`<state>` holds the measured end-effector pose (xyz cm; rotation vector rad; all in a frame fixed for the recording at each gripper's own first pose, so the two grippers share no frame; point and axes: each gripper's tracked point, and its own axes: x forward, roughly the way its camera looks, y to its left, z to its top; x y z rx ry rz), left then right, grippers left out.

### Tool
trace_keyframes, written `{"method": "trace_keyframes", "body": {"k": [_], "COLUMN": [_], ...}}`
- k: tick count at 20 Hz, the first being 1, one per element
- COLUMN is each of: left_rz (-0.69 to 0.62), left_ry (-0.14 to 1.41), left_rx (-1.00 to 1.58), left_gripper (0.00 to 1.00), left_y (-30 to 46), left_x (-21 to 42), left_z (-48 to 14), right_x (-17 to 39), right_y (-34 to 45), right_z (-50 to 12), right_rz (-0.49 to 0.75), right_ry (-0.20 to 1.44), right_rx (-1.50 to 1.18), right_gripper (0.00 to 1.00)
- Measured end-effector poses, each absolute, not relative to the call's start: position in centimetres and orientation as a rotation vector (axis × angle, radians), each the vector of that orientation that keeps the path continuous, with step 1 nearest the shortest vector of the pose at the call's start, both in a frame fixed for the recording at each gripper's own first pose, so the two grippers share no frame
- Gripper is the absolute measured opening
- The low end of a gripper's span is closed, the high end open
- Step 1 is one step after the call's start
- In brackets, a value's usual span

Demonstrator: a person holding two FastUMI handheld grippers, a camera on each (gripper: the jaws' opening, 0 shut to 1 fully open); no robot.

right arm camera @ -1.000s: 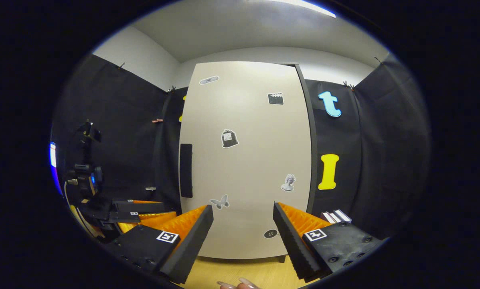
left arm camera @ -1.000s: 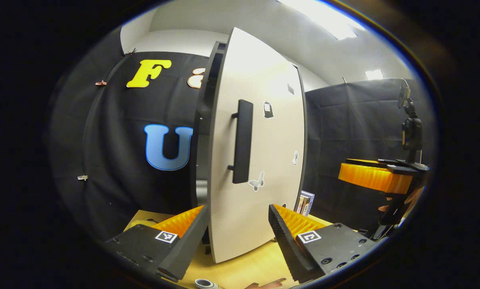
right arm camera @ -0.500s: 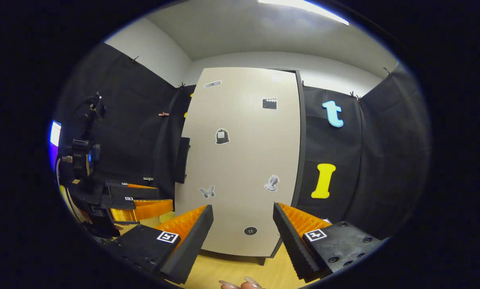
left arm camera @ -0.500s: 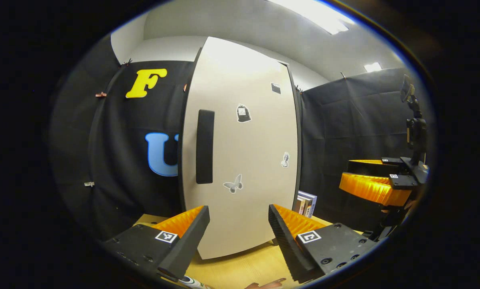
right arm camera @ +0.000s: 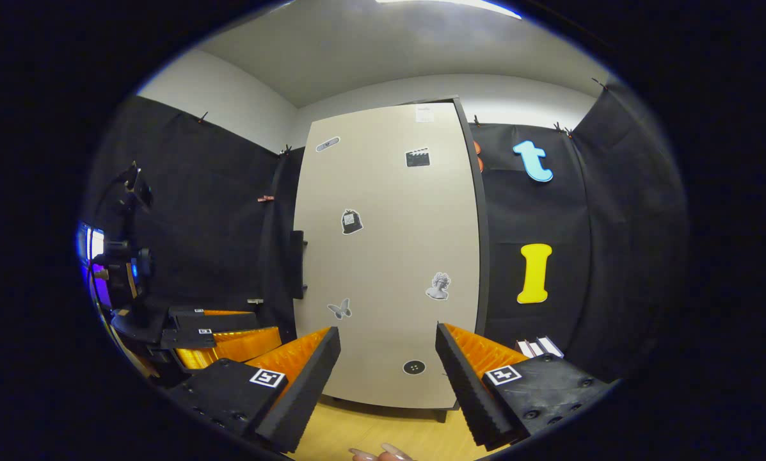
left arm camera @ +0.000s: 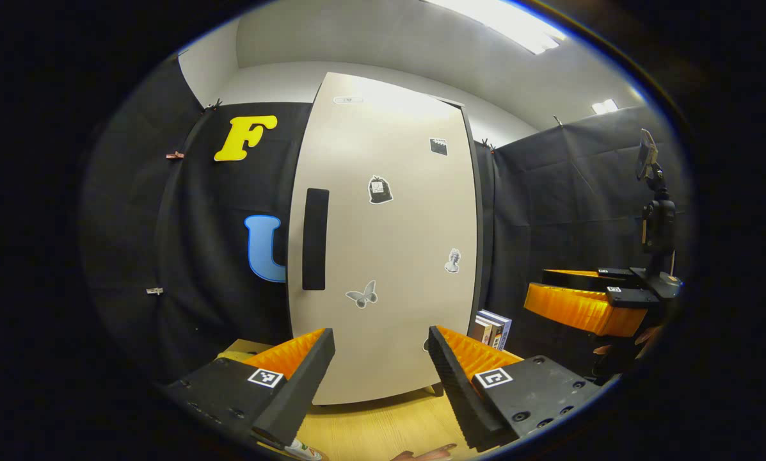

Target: Open the cabinet door with the right hand, grasp the bottle in the cabinet with the left hand and place it on the coaster, then close the cabinet door with the right hand.

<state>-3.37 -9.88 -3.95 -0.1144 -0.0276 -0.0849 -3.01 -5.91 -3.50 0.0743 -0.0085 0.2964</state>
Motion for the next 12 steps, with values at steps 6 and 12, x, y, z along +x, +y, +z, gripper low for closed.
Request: {"method": "trace_keyframes", "body": {"k": [6,12], "left_rz": [-0.12,-0.145], "left_ry": [-0.005,-0.007], "left_rx": [-0.153,-0.131], "left_gripper": [0.93,0.93], "left_y": [-11.9,-12.3], "left_x": [-2.7,-2.0], "left_z": [-4.7,-4.8], "right_x": [-3.0,-3.4], "right_y": [-6.8,-6.4], "right_z": [-3.1,-3.8], "right_rz": [0.283,0.285], "right_ry": [-0.059,-0.039], "right_rx": [-0.067,-0.06], "right_gripper": [0.97,0.97]}}
